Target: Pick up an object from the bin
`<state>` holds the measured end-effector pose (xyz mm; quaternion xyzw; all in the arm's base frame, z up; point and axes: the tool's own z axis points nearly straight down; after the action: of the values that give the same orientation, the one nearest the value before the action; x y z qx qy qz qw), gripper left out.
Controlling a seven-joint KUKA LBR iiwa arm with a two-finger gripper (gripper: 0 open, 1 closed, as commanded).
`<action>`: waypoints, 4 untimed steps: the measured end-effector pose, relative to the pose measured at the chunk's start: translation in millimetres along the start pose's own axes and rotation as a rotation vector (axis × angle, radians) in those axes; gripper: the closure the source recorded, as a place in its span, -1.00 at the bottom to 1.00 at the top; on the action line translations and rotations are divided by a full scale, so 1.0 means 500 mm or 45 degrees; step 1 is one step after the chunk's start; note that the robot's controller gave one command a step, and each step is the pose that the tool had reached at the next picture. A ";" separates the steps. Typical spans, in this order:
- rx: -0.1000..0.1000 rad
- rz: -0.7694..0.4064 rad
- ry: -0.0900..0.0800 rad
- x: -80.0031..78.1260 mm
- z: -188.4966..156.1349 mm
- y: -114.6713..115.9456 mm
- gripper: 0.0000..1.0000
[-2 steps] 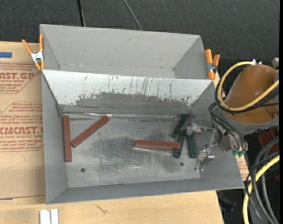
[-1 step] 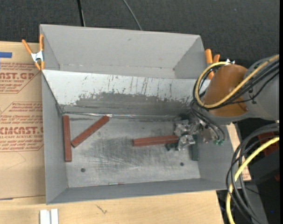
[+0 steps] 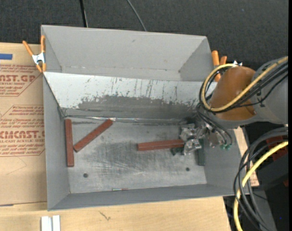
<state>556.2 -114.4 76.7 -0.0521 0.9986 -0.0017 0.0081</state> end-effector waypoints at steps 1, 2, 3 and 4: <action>-0.006 -0.140 0.016 -0.003 -0.271 0.013 1.00; -0.006 -0.140 0.016 -0.003 -0.270 0.013 -1.00; -0.006 -0.140 0.016 -0.003 -0.270 0.013 -1.00; -0.005 -0.154 0.010 -0.006 -0.144 0.031 -1.00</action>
Offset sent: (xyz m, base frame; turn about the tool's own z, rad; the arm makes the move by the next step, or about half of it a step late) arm 0.0000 0.0000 0.0000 0.0000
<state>556.4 -98.7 148.4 -0.1126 0.9936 -0.0003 0.0038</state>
